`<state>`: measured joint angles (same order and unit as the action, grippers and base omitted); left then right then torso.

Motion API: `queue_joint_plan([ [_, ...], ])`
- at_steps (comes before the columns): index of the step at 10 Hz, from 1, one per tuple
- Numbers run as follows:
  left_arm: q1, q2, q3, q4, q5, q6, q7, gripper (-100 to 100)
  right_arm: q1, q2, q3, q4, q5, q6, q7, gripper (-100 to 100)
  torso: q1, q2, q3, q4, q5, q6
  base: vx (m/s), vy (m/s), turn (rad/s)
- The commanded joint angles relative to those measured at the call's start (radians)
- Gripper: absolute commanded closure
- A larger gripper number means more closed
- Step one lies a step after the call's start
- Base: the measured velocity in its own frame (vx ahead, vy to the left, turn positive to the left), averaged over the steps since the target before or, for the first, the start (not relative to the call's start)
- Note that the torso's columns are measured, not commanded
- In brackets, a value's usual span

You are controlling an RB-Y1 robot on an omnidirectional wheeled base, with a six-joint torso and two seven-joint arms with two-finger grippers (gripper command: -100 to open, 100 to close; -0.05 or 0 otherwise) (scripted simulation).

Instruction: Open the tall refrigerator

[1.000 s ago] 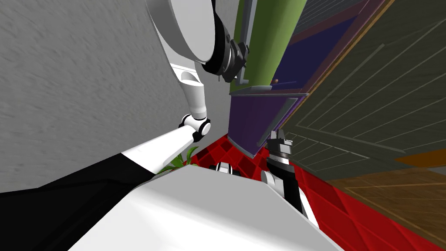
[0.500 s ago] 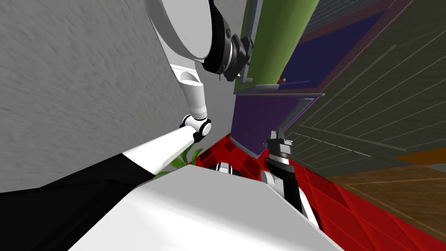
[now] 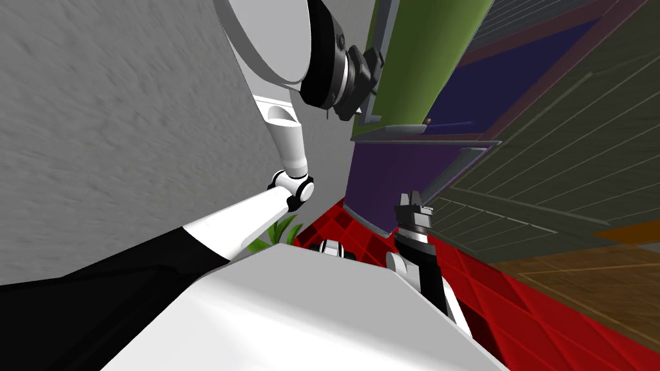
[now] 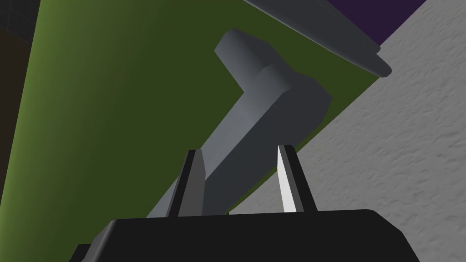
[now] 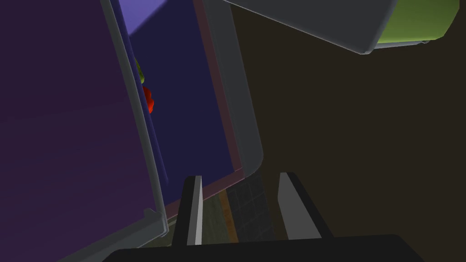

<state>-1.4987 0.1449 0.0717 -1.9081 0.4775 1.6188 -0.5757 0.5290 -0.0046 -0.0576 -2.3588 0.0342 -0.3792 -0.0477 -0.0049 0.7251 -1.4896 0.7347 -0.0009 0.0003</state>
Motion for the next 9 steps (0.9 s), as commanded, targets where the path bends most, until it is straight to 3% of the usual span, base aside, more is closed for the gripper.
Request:
queue_joint_plan([
  [1,-0.004,-0.004,0.016,-0.004,0.019,-0.009,-0.002,100,0.000,0.000,0.000,0.000,0.000,0.000,0.000,0,0.002,-0.002,-0.001,0.000,0.000,0.001,0.075,0.187,-0.054],
  [7,-0.009,-0.028,0.038,-0.022,0.080,-0.007,-0.009,100,0.000,0.000,0.000,0.000,0.000,0.000,0.000,0,0.003,-0.002,-0.002,0.000,0.001,0.000,0.075,0.200,-0.057],
  [8,-0.047,-0.020,0.048,-0.005,0.092,0.030,-0.003,-100,0.000,0.000,0.000,0.000,0.000,0.000,0.000,0,0.005,-0.002,-0.002,0.000,0.002,0.000,0.046,0.082,-0.025],
  [9,-0.068,-0.015,0.057,0.004,0.096,0.042,0.001,-100,0.000,0.000,0.000,0.000,0.000,0.000,0.000,0,-0.004,0.003,0.004,0.000,-0.001,0.000,0.036,-0.032,0.014],
])
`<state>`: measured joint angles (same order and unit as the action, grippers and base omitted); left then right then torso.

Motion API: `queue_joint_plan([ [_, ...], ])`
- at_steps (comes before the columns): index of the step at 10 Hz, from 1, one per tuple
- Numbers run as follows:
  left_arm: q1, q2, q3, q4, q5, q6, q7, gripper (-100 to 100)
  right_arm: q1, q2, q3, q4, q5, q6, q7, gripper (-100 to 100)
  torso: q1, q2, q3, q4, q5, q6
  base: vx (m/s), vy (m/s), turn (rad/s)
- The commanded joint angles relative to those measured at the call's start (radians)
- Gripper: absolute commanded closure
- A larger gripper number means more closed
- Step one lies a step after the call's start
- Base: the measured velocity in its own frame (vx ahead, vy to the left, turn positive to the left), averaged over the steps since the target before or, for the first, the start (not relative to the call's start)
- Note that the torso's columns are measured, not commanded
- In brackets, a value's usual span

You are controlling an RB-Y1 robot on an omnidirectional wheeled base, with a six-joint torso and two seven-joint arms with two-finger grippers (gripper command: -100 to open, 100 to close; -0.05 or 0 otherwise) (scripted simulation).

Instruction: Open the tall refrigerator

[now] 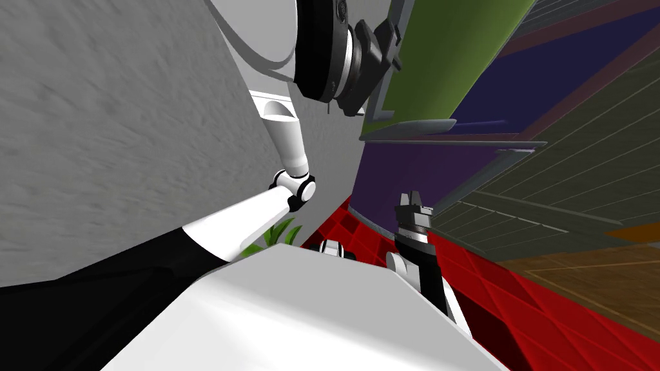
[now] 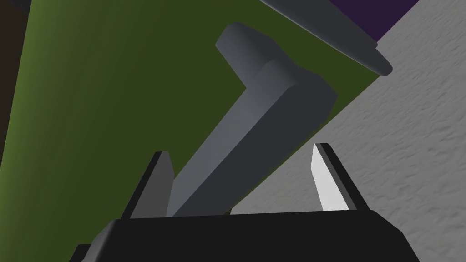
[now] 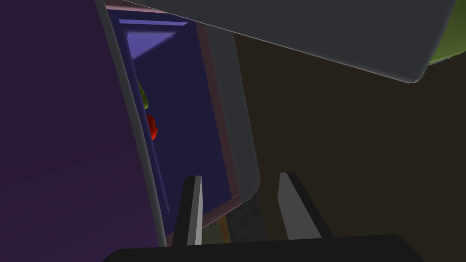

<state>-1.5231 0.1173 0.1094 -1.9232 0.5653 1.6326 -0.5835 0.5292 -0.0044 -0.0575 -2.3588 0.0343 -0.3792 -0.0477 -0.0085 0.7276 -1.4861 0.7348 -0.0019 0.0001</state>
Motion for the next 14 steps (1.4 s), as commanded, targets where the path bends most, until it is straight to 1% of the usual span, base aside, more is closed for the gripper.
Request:
queue_joint_plan([
  [1,-0.064,0.018,0.028,0.029,0.011,0.040,0.012,-100,0.000,0.000,0.000,0.000,0.000,0.000,0.000,0,-0.005,0.006,0.006,0.002,-0.003,0.002,0.025,-0.053,0.021],
  [2,-0.085,0.024,0.036,0.038,0.015,0.052,0.016,-100,0.000,0.000,0.000,0.000,0.000,0.000,0.000,0,-0.007,0.008,0.007,0.003,-0.005,0.003,0.025,-0.043,-0.020],
  [5,-0.148,0.041,0.062,0.066,0.025,0.088,0.027,-100,0.000,0.000,0.000,0.000,0.000,0.000,0.000,0,0.009,0.009,0.009,0.003,0.002,0.000,0.038,-0.024,-0.018],
  [7,-0.190,0.052,0.080,0.084,0.032,0.112,0.034,-100,0.000,0.000,0.000,0.000,0.000,0.000,0.000,0,0.012,0.009,0.008,0.002,0.004,-0.001,0.031,-0.010,-0.006],
  [8,-0.174,0.047,0.073,0.079,0.031,0.101,0.029,-100,0.000,0.000,0.000,0.000,0.000,0.000,0.000,0,0.012,0.008,0.008,0.002,0.004,-0.001,0.014,0.000,-0.001],
  [9,-0.177,0.048,0.074,0.082,0.032,0.103,0.028,0,0.000,0.000,0.000,0.000,0.000,0.000,0.000,0,0.010,0.009,0.009,0.002,0.003,0.000,0.000,0.000,0.000],
  [14,-0.177,0.049,0.074,0.081,0.032,0.102,0.028,0,0.000,0.000,0.000,0.000,0.000,0.000,0.000,0,0.008,0.010,0.010,0.003,0.002,0.000,0.000,0.000,0.000],
])
